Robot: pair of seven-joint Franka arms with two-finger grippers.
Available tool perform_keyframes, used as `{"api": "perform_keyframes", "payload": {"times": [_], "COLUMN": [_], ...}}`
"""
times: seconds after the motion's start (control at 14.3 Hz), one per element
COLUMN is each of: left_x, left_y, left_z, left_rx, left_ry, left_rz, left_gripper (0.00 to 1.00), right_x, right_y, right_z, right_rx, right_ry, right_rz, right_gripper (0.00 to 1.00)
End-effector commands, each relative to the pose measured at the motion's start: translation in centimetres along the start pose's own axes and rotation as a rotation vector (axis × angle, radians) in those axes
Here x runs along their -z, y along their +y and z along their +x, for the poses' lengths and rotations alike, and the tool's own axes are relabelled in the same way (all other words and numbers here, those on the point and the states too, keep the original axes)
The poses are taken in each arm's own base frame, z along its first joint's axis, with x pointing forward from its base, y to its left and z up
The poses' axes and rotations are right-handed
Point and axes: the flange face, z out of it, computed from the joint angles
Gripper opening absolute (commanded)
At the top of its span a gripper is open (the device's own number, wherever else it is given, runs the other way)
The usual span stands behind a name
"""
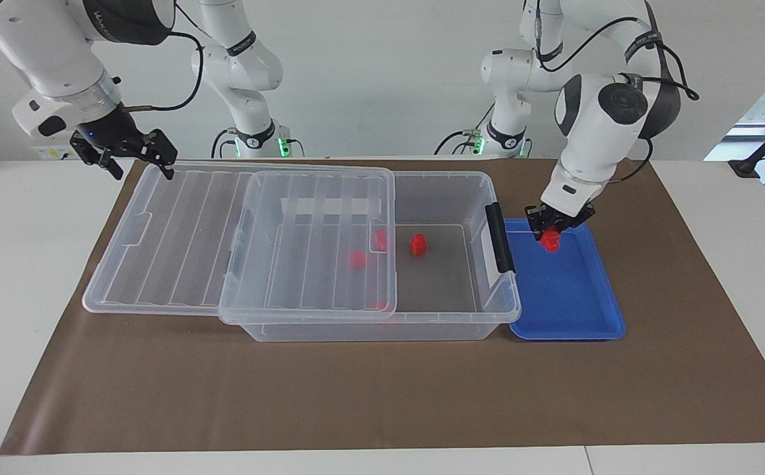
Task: Place red block in blue tray from box
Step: 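Carry the red block over the blue tray and lower it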
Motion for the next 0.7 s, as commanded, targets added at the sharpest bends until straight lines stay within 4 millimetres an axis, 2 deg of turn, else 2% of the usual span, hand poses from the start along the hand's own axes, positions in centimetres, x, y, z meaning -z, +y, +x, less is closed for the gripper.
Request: {"api": "perform_keyframes", "payload": {"times": [0.0, 0.21, 0.35, 0.63], "left_x": [-3.8, -7.6, -9.5, -13.1], "left_y": [-2.0, -4.2, -5.4, -5.4], "left_z": [-1.4, -1.1, -0.5, 0.4], "left_rx": [-0.061, -0.058, -0.058, -0.084], "left_ry": [0.027, 0.032, 0.047, 0.046], "left_rz": [0.006, 0.003, 0.000, -0.003], "left_gripper": [0.00, 0.00, 0.00, 0.00], "right_x": [0.1, 0.1, 0.1, 0.1], "right_y": [-0.7, -0.6, -0.7, -0.7], "right_z": [-0.2, -0.2, -0.2, -0.2], "right_rx": [-0.005, -0.006, -0.005, -0.005], "right_ry": [-0.013, -0.013, -0.013, -0.013], "right_rz": [-0.031, -0.031, -0.033, -0.031], "right_gripper": [1.00, 1.00, 1.00, 1.00]}}
